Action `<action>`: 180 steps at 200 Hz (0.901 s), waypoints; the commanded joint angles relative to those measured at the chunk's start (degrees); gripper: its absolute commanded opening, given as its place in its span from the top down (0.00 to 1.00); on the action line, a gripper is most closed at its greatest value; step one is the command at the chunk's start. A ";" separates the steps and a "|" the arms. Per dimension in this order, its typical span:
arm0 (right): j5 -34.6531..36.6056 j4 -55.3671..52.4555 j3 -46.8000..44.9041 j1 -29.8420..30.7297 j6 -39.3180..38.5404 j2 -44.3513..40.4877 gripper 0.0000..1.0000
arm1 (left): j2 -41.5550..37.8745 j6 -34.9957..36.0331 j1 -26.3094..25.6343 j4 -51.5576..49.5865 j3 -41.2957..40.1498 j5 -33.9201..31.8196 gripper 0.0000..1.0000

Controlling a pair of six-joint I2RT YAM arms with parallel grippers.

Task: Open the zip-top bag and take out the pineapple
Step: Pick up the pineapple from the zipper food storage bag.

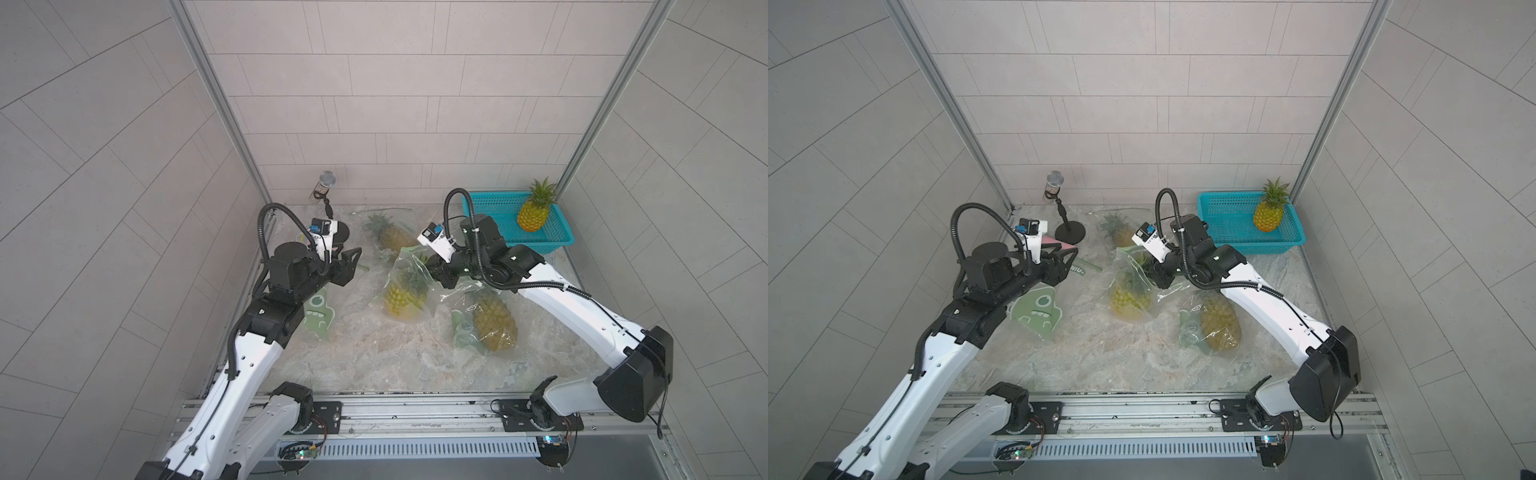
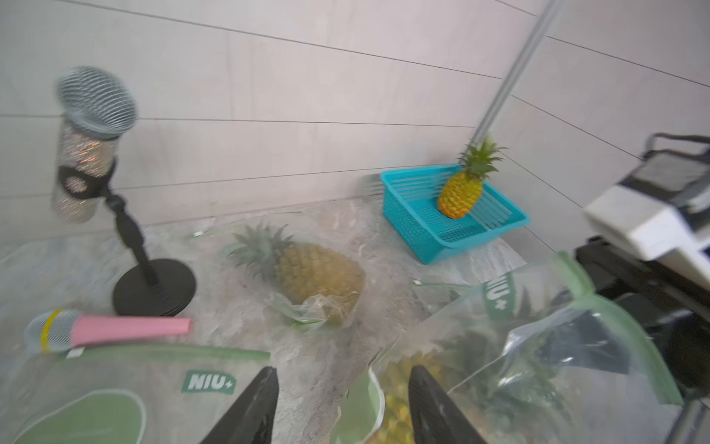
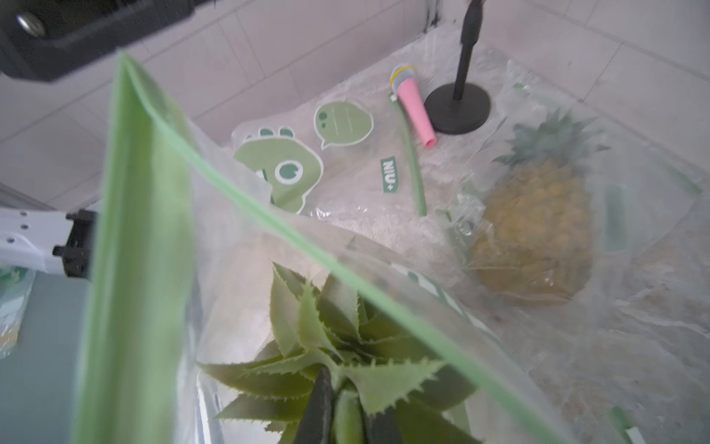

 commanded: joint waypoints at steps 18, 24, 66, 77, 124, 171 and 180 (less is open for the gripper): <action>-2.92 17.30 0.34 -1.71 9.91 -5.98 1.00 | -2.72 -14.04 0.06 -2.97 -1.10 -13.44 0.41; -2.88 18.39 0.13 -1.83 10.70 -6.37 1.00 | -2.78 -15.51 0.06 -3.11 -1.28 -14.06 0.41; -2.59 23.92 -0.17 -2.92 15.70 -7.91 1.00 | -0.69 -22.33 0.06 -3.93 -1.53 -15.13 0.39; -2.38 24.42 0.31 -3.09 16.21 -8.20 1.00 | 0.53 -23.88 0.06 -4.55 -1.18 -14.98 0.39; -1.79 26.37 1.72 -3.47 18.94 -9.38 1.00 | 3.96 -30.59 0.10 -3.96 -1.35 -13.85 0.33; -2.92 27.60 3.17 -3.49 21.05 -9.56 1.00 | 5.66 -34.92 0.23 0.43 -3.55 -12.14 0.30; -3.06 27.95 3.34 -3.53 21.39 -9.56 1.00 | 5.92 -35.42 0.30 2.02 -4.23 -11.23 0.30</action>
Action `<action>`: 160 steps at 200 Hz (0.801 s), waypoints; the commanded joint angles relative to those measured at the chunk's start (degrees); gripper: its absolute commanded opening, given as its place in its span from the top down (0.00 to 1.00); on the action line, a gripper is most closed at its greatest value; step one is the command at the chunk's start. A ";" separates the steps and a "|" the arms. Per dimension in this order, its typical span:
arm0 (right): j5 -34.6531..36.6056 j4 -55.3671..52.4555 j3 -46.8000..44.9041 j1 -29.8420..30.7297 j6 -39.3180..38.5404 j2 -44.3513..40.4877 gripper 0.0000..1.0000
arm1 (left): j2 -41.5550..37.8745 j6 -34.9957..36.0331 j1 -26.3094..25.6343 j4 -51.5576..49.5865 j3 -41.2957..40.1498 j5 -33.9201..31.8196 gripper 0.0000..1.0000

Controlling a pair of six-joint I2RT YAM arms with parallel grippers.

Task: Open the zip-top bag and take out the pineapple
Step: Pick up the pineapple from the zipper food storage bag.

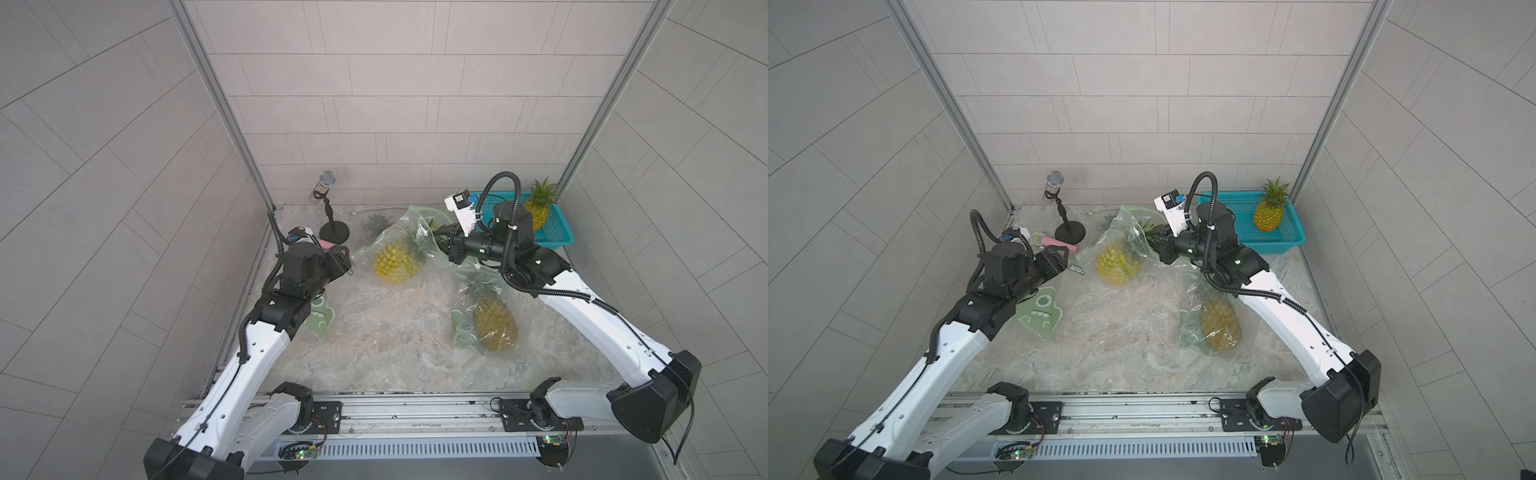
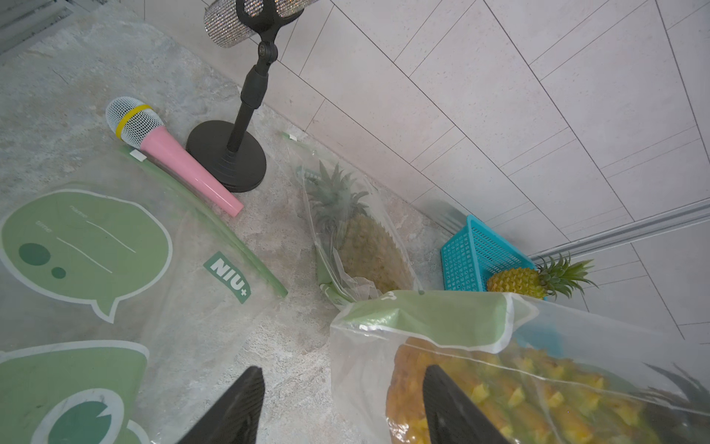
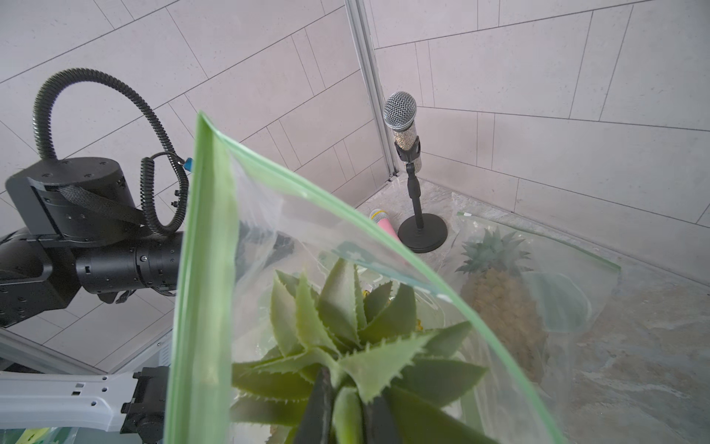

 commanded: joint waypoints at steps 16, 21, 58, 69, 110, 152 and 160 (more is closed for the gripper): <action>-2.41 11.27 4.34 -0.13 3.39 -3.84 1.00 | 1.10 -5.19 0.43 7.00 -2.85 2.05 0.30; -2.53 11.52 4.42 -0.18 3.66 -3.79 1.00 | 1.17 -5.54 0.47 7.60 -3.14 2.05 0.30; -2.80 12.00 4.49 -0.15 4.41 -3.86 1.00 | 2.56 -7.22 0.83 10.63 -4.64 2.82 0.30; -3.07 12.26 4.52 -0.17 4.67 -3.84 1.00 | 3.02 -7.39 0.83 12.38 -5.11 3.71 0.30; -3.44 12.31 4.51 -0.17 5.02 -3.80 1.00 | 5.01 -8.12 0.83 18.32 -6.51 5.90 0.30; -3.61 12.48 4.52 -0.10 5.13 -3.73 1.00 | 7.49 -8.94 0.83 25.31 -8.21 8.98 0.34; -3.61 12.52 4.51 -0.13 5.14 -3.71 1.00 | 7.92 -9.16 0.83 25.85 -8.19 9.68 0.36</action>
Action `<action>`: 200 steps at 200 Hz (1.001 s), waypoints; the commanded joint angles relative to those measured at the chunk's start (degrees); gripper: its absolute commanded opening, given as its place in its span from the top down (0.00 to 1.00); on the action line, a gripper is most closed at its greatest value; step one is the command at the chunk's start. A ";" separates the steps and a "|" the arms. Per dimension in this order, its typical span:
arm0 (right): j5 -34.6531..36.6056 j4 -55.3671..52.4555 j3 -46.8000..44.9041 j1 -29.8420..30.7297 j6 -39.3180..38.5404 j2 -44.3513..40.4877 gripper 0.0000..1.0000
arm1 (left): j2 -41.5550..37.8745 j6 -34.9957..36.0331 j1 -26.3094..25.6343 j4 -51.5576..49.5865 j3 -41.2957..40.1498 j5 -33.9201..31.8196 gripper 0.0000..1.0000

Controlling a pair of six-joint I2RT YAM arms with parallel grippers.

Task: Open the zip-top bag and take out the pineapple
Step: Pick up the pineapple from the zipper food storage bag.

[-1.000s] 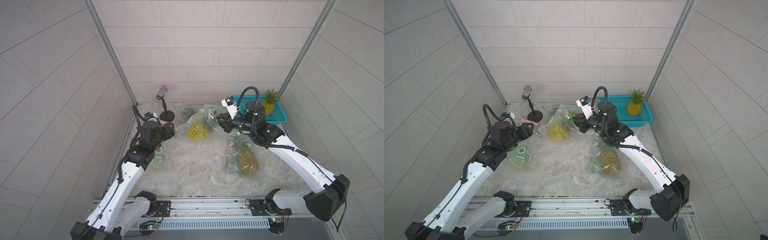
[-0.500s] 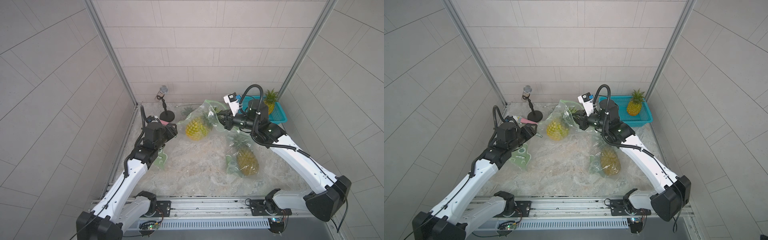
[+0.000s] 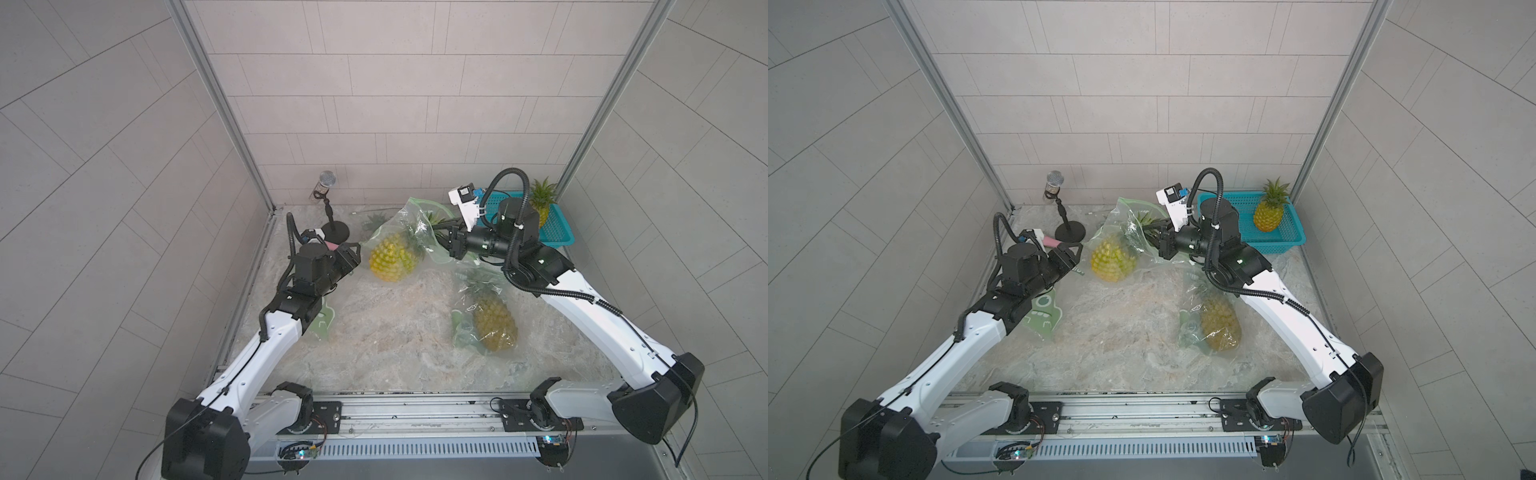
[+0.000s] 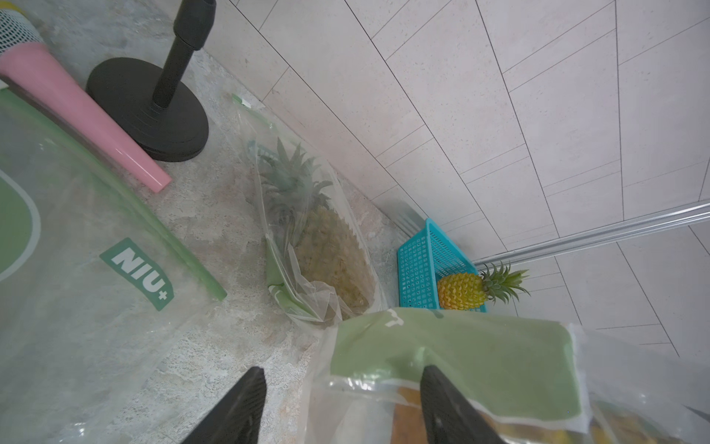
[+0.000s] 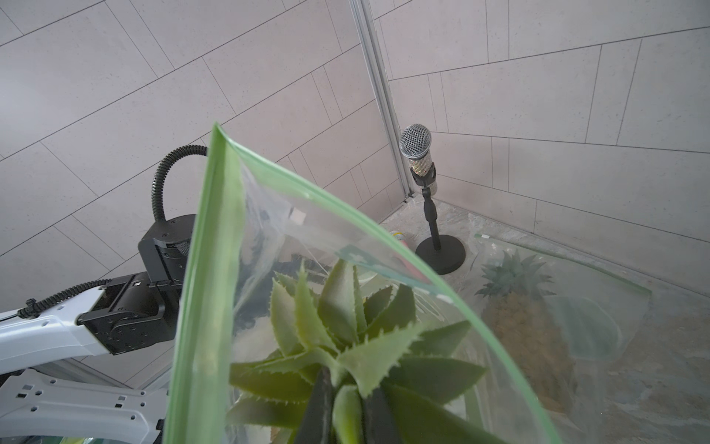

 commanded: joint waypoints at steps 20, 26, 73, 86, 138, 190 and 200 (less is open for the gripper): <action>-1.86 9.60 3.26 -0.14 1.31 -3.37 1.00 | 1.84 -1.72 0.32 8.26 -1.15 4.07 0.41; -1.82 9.64 3.31 -0.17 1.29 -3.32 1.00 | 1.96 -1.84 0.31 8.58 -1.29 4.32 0.41; -1.95 9.60 3.14 -0.04 1.20 -3.18 1.00 | 1.95 -1.55 0.33 10.57 -1.78 5.96 0.79; -1.89 9.49 3.13 -0.11 1.21 -3.21 1.00 | 2.00 -1.07 0.32 10.03 -1.72 6.41 0.93; -0.75 8.21 2.55 -0.10 -0.87 -4.61 1.00 | 0.32 4.58 0.55 3.85 -1.79 4.09 1.00; 1.60 9.04 0.42 -0.11 -2.99 -7.15 1.00 | -2.57 15.18 2.07 -4.96 -1.28 0.52 1.00; 1.96 10.03 -0.14 -0.13 -3.00 -7.63 1.00 | -3.04 17.16 2.30 -6.63 -1.06 -0.55 1.00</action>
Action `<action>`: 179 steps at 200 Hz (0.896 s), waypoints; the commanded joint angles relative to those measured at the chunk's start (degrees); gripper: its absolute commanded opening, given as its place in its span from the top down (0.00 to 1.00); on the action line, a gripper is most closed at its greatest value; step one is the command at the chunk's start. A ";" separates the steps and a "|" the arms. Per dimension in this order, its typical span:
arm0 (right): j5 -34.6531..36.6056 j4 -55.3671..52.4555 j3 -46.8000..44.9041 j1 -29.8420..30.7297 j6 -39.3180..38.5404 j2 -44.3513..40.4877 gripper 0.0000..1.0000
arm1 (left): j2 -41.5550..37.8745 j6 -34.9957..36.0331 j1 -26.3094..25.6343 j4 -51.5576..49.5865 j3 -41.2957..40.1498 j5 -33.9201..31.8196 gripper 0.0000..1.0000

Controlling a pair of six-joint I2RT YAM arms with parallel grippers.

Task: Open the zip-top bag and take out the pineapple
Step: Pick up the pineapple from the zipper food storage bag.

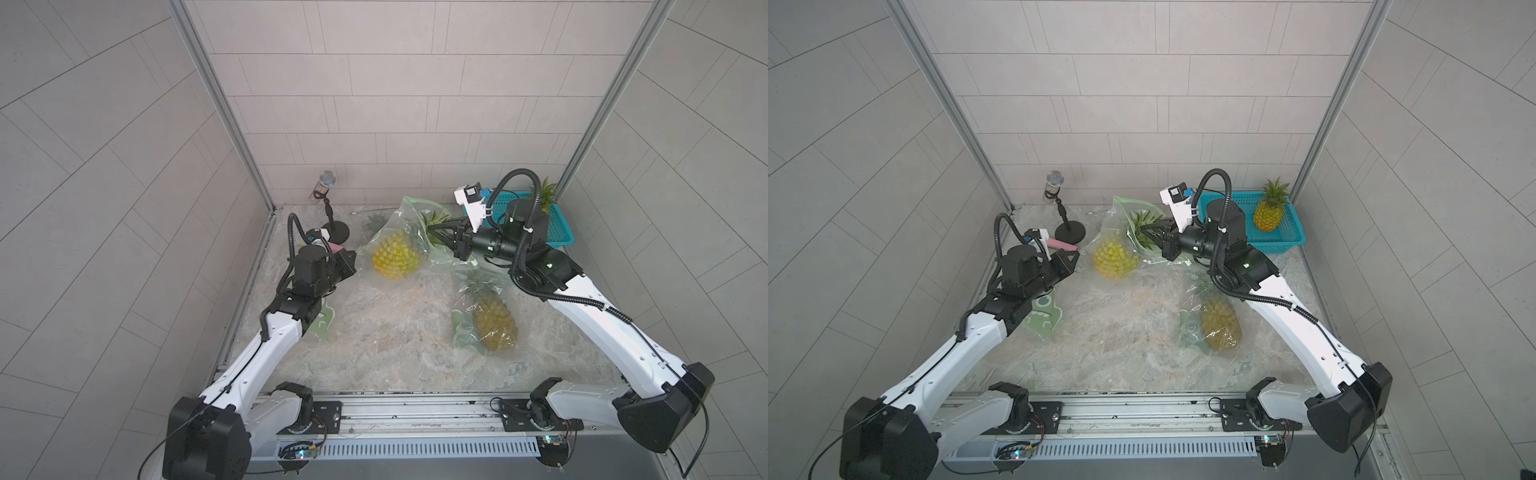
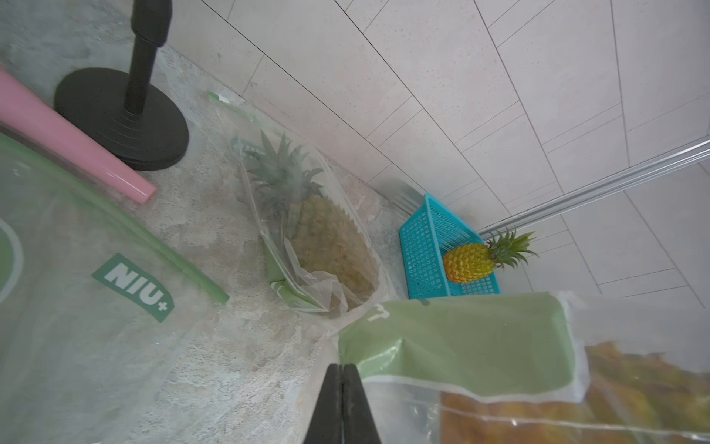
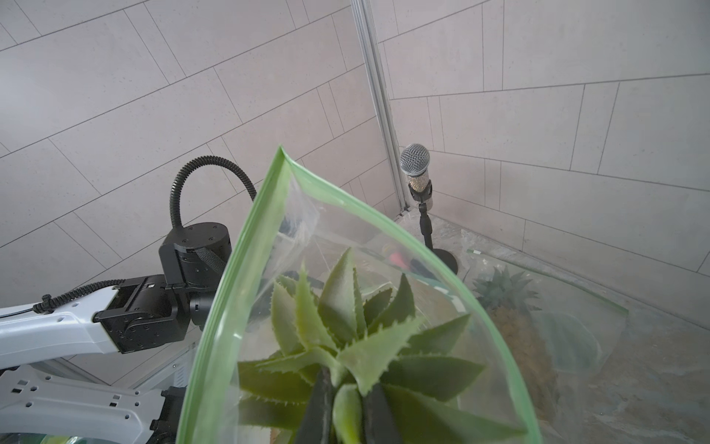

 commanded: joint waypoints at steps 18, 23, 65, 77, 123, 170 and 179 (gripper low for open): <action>0.83 11.87 -0.52 -0.15 -0.59 -5.16 1.00 | -2.93 10.44 1.27 -7.28 0.41 -4.28 1.00; 0.98 12.32 -0.70 -0.11 -0.49 -5.37 1.00 | -3.25 11.26 1.36 -7.63 0.40 -4.30 1.00; 1.21 14.33 -1.62 -0.22 -0.10 -6.93 1.00 | -4.27 16.09 1.98 -10.25 1.09 -5.01 1.00; 1.39 14.60 -1.81 -0.18 -0.04 -7.30 1.00 | -4.29 16.77 2.13 -10.93 1.37 -5.02 1.00; 1.45 15.67 -2.47 -0.19 0.40 -8.59 1.00 | -4.39 18.07 2.86 -11.76 1.95 -4.79 1.00; 1.77 17.13 -2.95 -0.37 1.32 -10.10 1.00 | -4.70 17.04 3.82 -11.79 1.12 -5.74 1.00; 1.88 17.15 -2.95 -0.43 1.29 -10.39 1.00 | -4.71 16.47 4.21 -11.59 0.95 -5.85 1.00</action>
